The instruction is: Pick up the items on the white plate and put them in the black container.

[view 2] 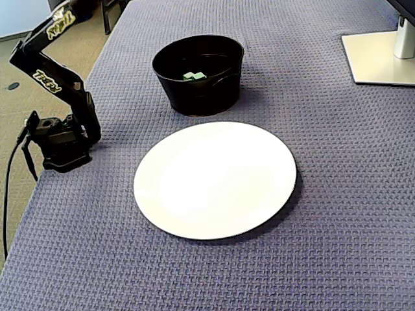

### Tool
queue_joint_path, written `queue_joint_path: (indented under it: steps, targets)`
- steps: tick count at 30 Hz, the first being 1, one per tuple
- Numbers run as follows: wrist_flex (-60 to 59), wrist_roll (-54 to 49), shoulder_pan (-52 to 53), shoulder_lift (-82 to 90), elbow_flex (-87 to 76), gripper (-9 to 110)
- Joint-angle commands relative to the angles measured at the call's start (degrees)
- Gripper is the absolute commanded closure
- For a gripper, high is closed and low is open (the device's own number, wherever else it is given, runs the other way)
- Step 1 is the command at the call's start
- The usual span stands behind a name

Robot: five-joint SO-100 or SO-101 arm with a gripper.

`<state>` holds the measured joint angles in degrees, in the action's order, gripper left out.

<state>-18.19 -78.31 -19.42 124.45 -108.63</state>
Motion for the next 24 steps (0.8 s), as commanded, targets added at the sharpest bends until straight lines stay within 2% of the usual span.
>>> queue_joint_path:
  steps: [1, 6, 13, 18, 24]
  targets:
    - [3.1, 2.9, -3.4, 1.6, -12.7, 102]
    - [6.0, 7.6, -7.7, -1.1, -24.7, 102]
    - [7.9, 15.5, -10.9, -5.0, -32.2, 102]
    - [6.5, 16.6, -10.6, -3.5, -35.0, 84]
    - [-5.6, 17.6, -7.4, 6.8, -25.8, 78]
